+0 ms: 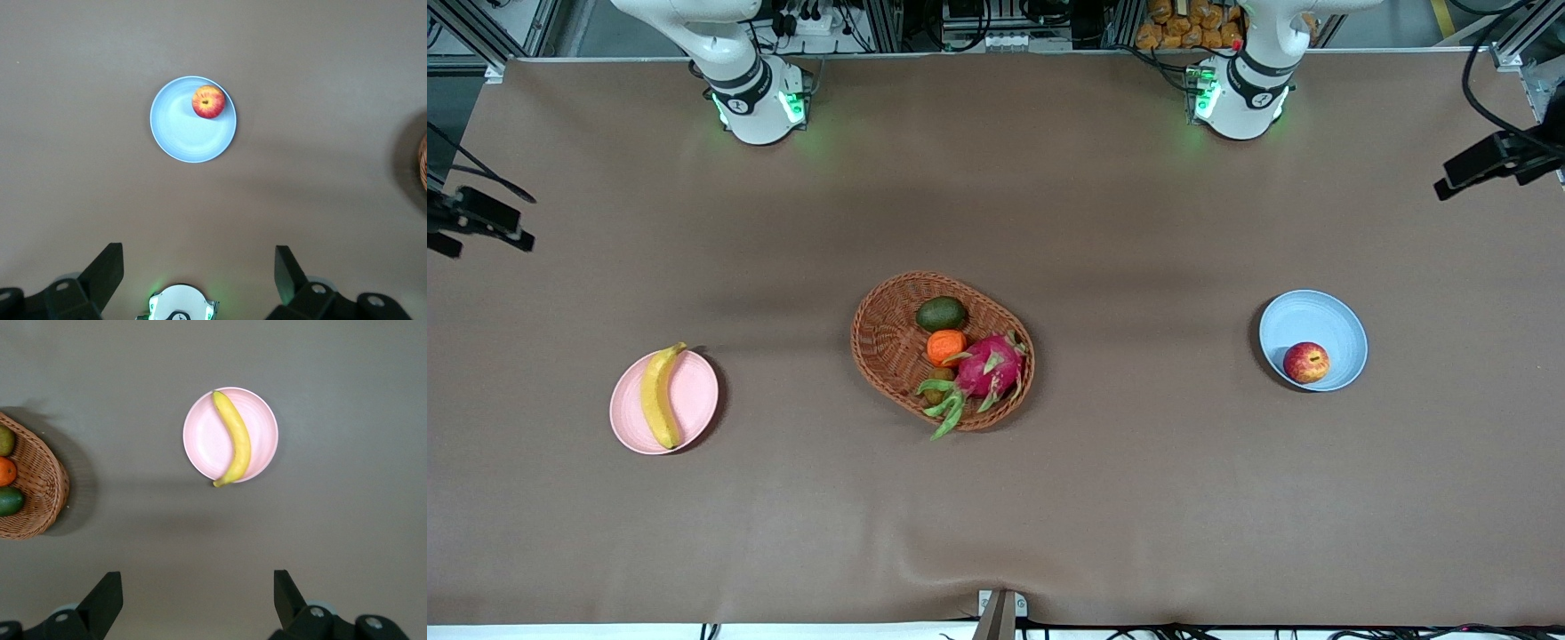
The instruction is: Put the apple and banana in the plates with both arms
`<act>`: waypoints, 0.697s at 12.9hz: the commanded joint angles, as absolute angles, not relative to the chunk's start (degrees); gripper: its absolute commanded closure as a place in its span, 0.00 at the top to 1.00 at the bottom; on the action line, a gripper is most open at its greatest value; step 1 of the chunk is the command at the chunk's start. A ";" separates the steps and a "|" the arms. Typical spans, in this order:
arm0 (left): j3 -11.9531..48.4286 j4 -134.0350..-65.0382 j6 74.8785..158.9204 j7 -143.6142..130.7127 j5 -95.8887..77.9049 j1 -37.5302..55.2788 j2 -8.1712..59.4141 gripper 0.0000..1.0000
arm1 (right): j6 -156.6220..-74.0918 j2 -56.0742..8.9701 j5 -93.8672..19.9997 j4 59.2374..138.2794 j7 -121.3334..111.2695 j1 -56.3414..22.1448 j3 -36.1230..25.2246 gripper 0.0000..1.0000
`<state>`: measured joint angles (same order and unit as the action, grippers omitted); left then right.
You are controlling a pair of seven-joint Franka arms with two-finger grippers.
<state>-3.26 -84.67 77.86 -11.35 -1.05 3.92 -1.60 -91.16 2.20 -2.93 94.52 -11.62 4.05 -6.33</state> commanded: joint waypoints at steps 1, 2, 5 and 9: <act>-2.81 -85.34 76.91 -10.46 -0.70 3.96 -2.72 1.00 | -85.01 1.67 0.35 88.35 -6.35 4.49 -4.84 1.00; -2.81 -85.34 76.90 -9.24 -0.44 3.69 -2.81 1.00 | -84.03 0.54 0.61 85.98 -5.11 3.79 -4.92 1.00; -2.99 -85.43 77.34 -8.53 0.09 3.60 -2.73 1.00 | -80.95 -2.89 4.13 81.31 -5.80 2.47 -4.75 1.00; -3.16 -84.91 77.52 -8.35 0.09 3.52 -2.46 1.00 | -81.82 -2.81 -0.24 83.74 -9.40 3.86 -4.83 1.00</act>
